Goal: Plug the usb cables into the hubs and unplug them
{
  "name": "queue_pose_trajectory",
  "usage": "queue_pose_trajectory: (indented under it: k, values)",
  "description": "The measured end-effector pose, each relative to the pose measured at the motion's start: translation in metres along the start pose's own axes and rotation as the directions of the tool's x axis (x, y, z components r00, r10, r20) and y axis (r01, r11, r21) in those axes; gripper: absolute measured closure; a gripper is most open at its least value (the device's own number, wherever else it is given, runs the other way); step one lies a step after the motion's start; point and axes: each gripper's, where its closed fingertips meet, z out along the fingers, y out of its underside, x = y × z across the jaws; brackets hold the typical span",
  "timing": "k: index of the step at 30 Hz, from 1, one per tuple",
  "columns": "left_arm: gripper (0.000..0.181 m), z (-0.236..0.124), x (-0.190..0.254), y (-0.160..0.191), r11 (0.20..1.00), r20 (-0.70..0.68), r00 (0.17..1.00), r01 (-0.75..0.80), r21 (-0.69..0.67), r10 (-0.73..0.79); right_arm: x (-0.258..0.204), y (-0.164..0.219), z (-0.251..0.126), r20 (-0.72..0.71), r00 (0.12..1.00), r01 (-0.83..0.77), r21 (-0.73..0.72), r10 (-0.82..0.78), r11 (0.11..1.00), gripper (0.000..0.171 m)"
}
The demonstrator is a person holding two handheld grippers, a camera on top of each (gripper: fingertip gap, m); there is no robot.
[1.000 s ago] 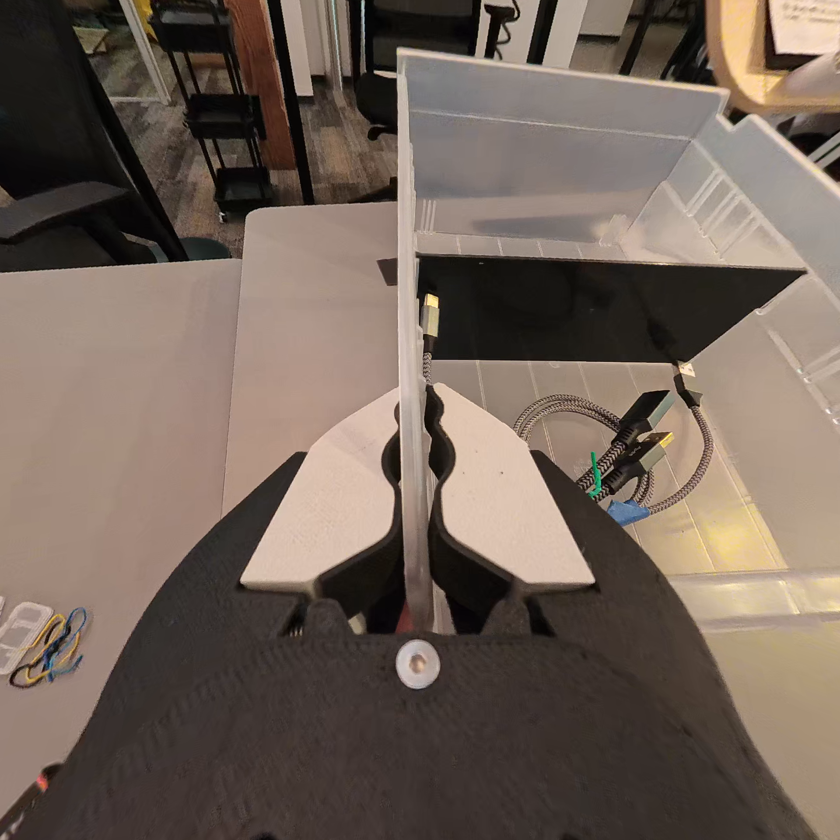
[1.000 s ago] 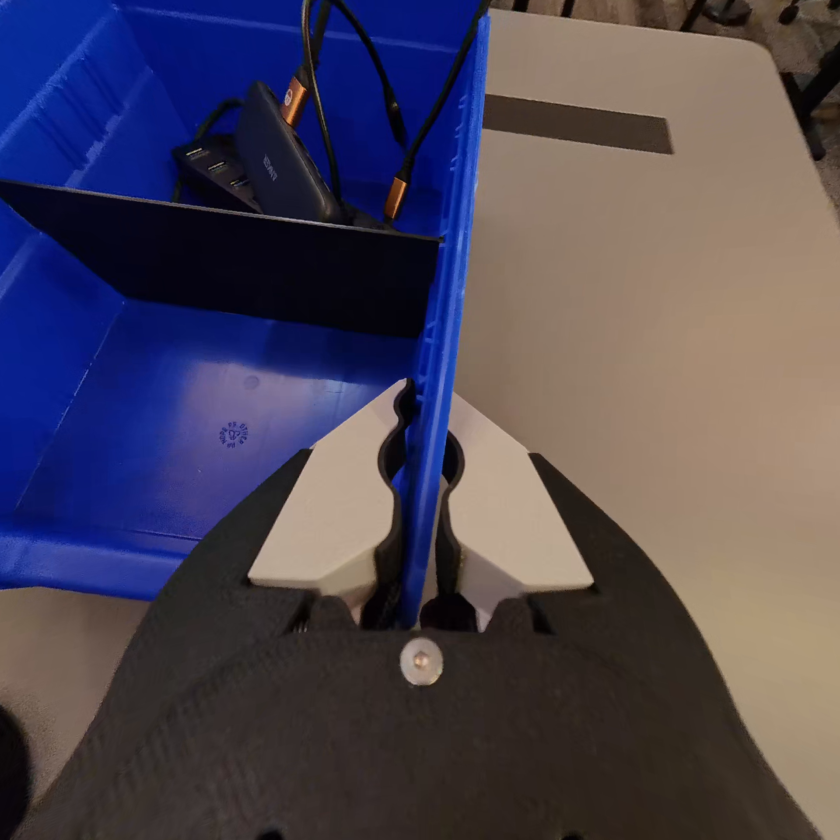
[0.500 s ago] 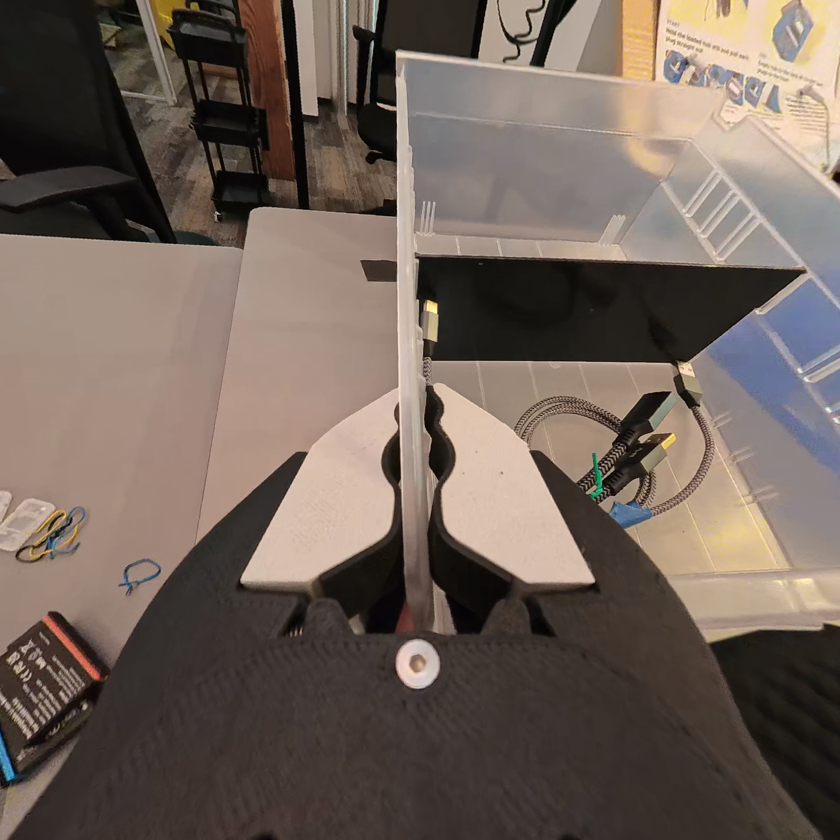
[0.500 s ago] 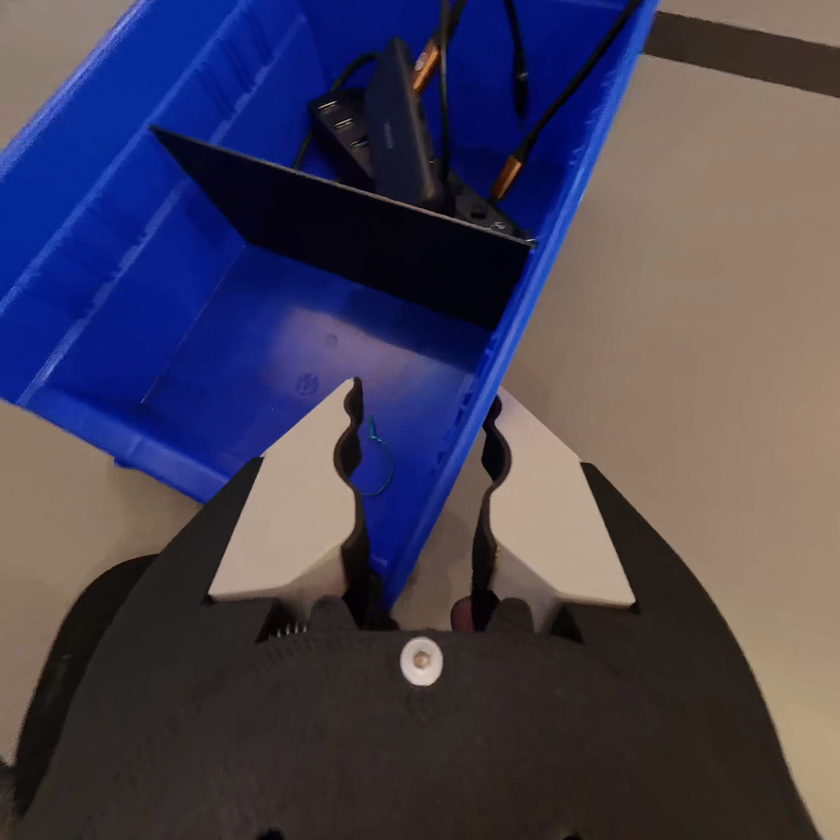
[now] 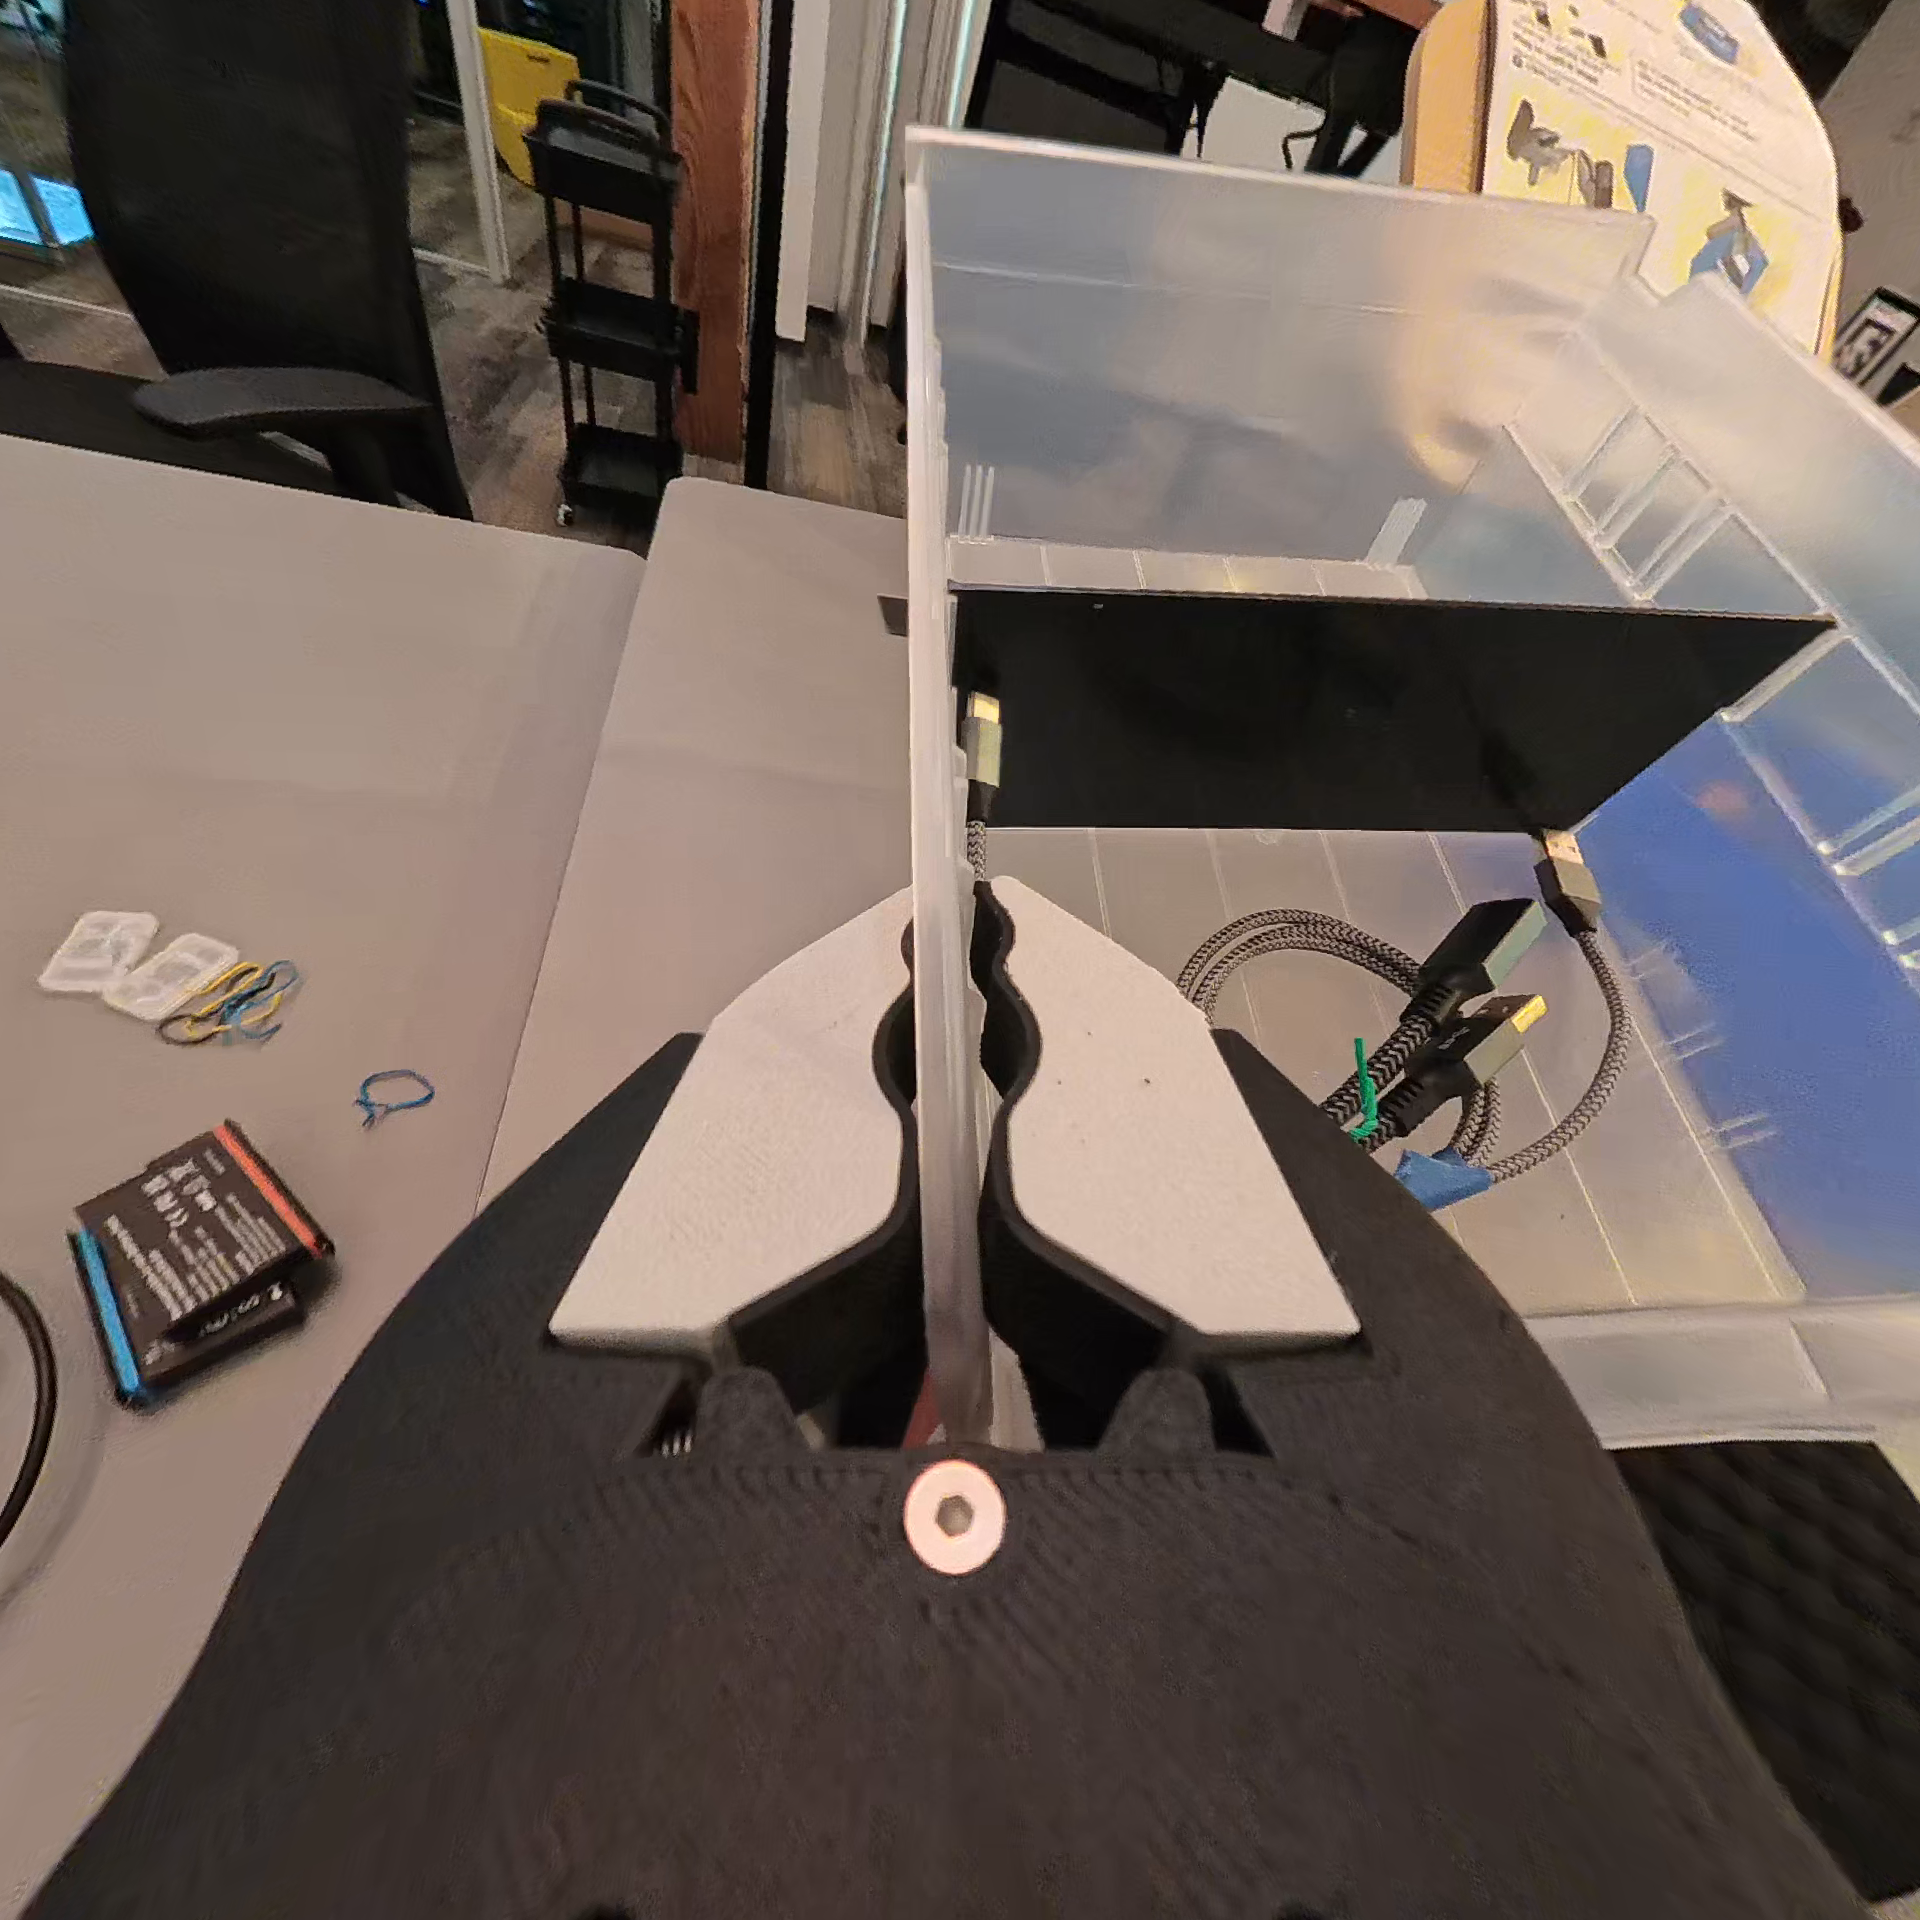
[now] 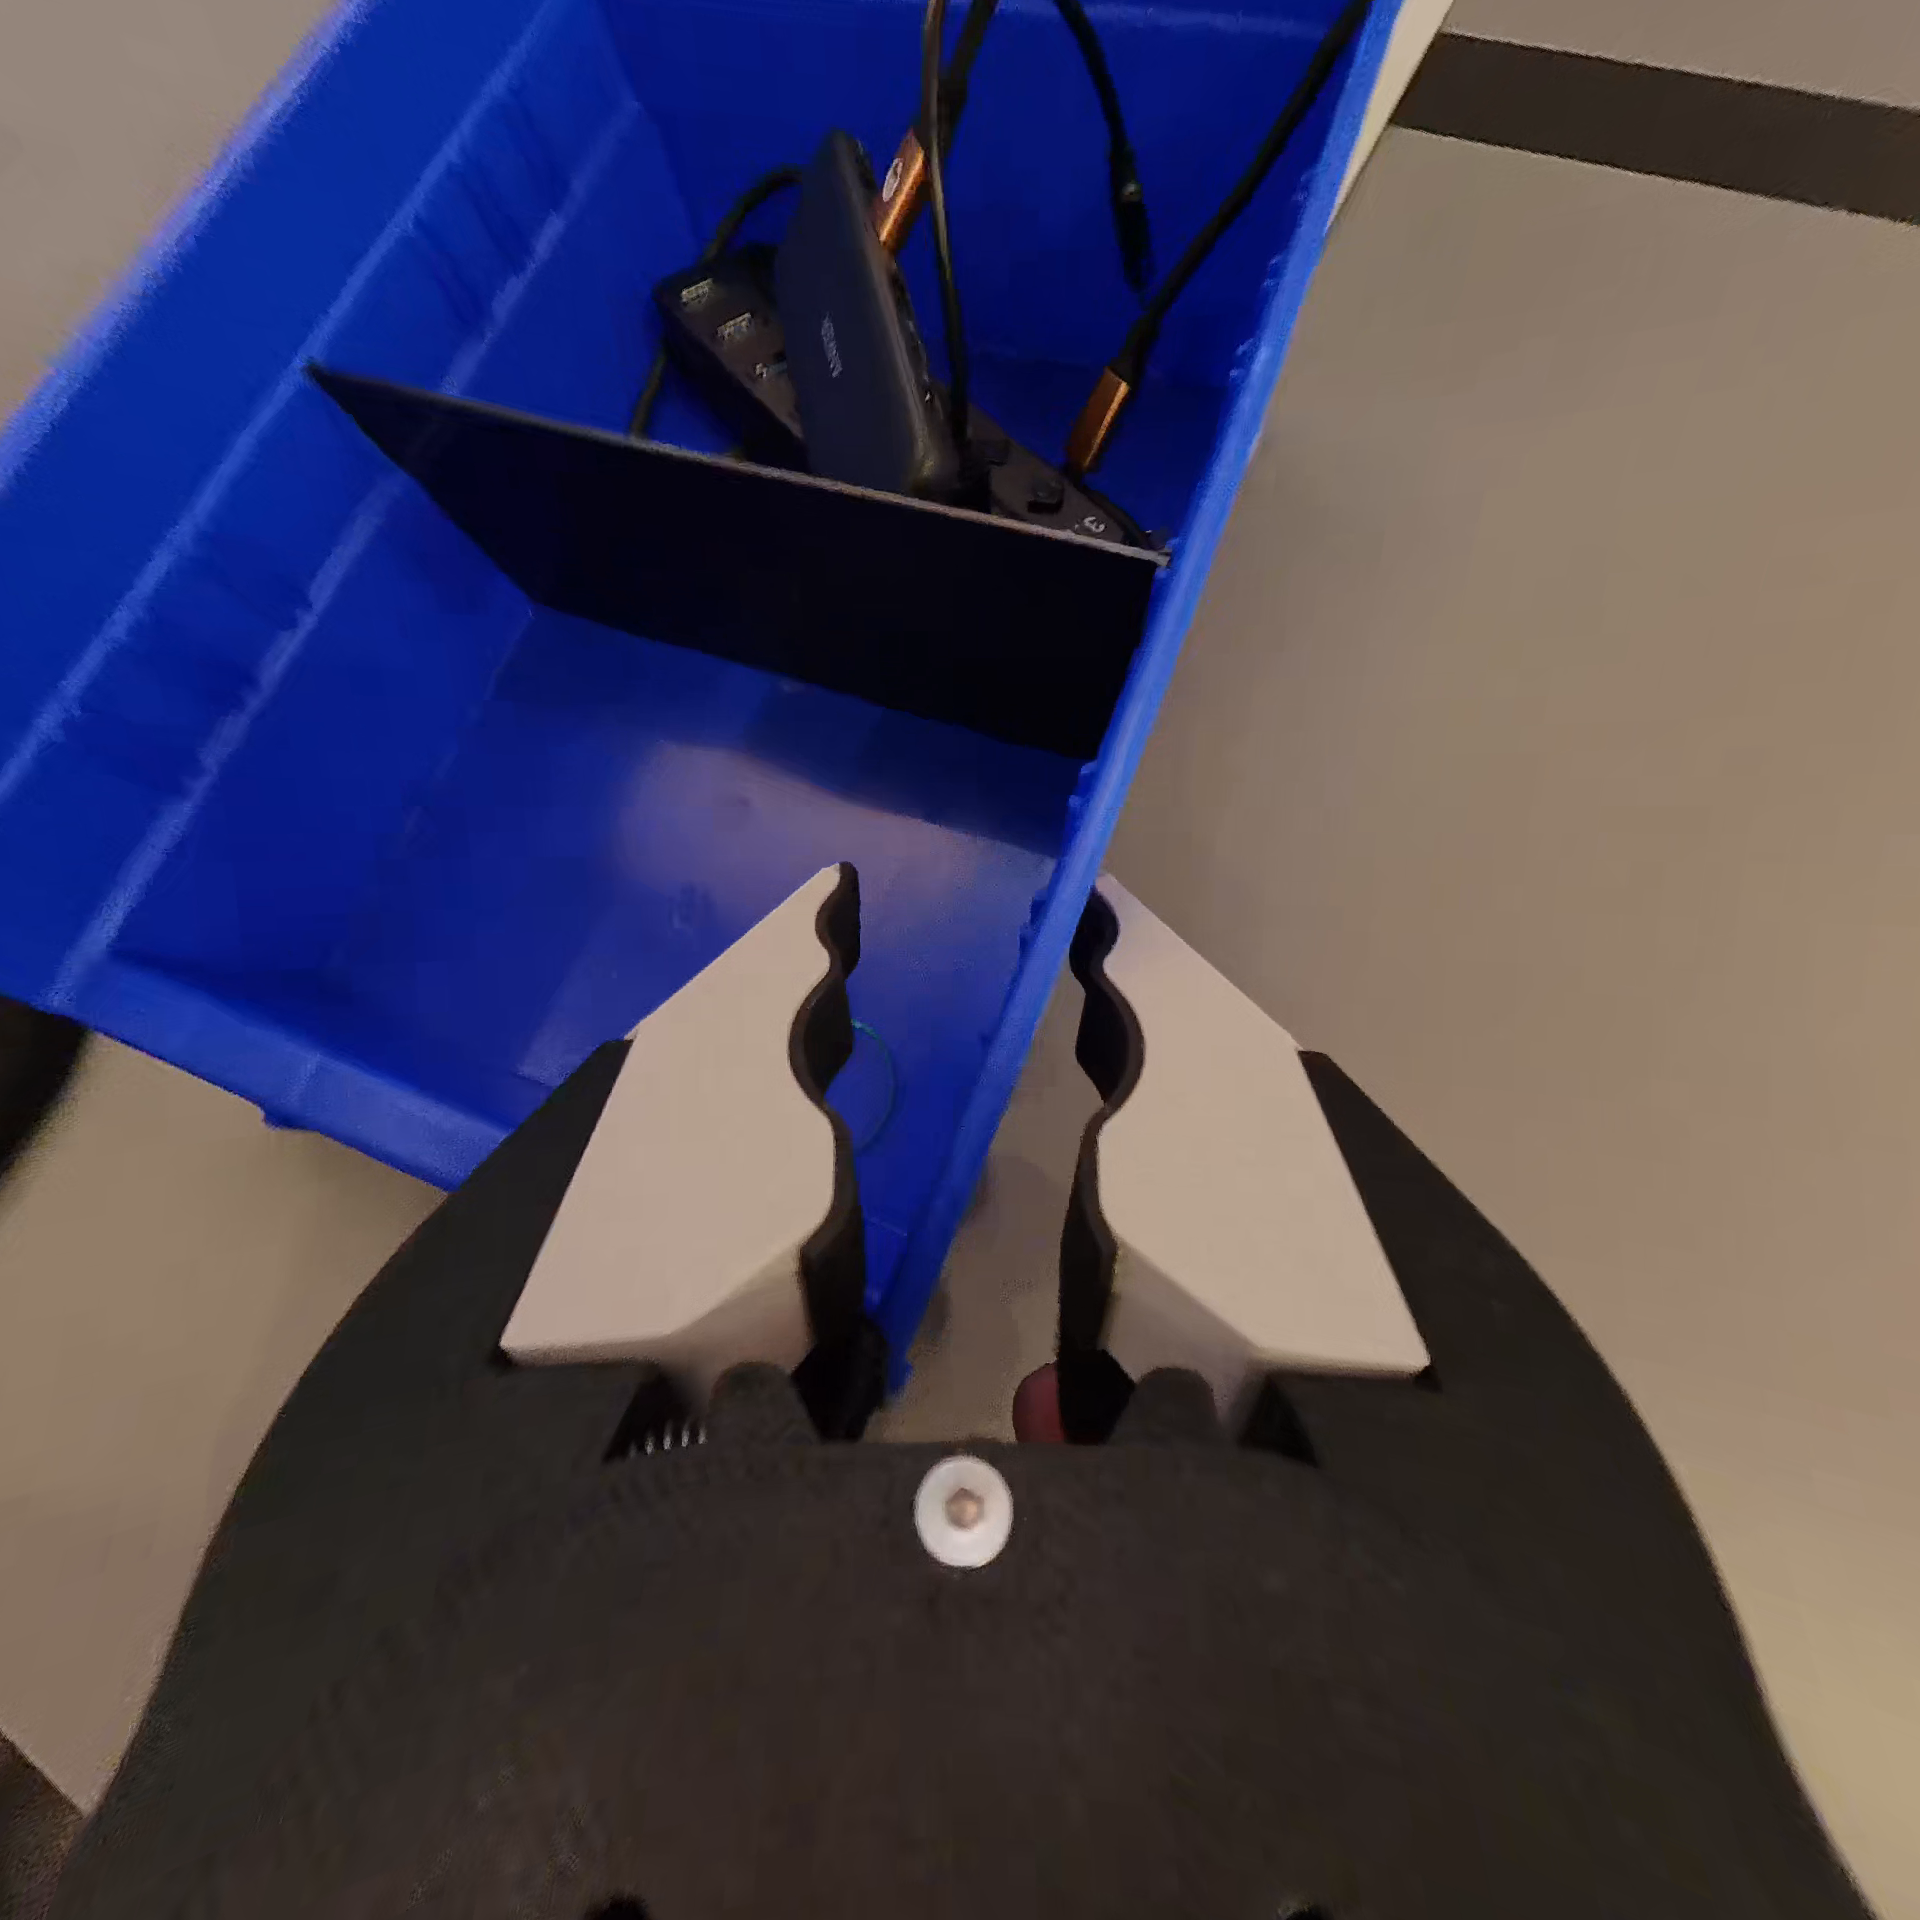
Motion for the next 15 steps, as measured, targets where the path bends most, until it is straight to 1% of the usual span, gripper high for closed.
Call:
queue_pose_trajectory:
  k: [1, 5, 8, 12, 15]
  values:
    - [0.176, -0.005, -0.001, 0.001, 1.0, 0.007, 1.0, 0.005, 0.008, -0.005, -0.009, -0.003, 0.005, 0.01, 0.999, -0.032, 0.014, 0.032, 0.999, 0.131]
    - [0.176, -0.02, -0.003, 0.004, 0.999, 0.025, 0.999, 0.022, 0.038, -0.023, -0.048, -0.017, 0.024, 0.055, 0.993, -0.105, 0.06, 0.102, 0.993, 0.128]
    - [0.177, -0.025, -0.006, 0.005, 0.999, 0.018, 0.999, 0.029, 0.046, -0.029, -0.076, -0.03, 0.039, 0.094, 0.982, -0.17, 0.088, 0.162, 0.981, 0.125]
    - [0.176, -0.03, -0.018, 0.0, 0.997, 0.033, 0.999, 0.031, 0.065, -0.033, -0.115, -0.046, 0.062, 0.144, 0.975, -0.184, 0.112, 0.168, 0.976, 0.118]
    - [0.176, -0.038, -0.029, -0.008, 0.994, 0.051, 0.998, 0.043, 0.097, -0.048, -0.147, -0.059, 0.078, 0.211, 0.956, -0.23, 0.114, 0.203, 0.966, 0.113]
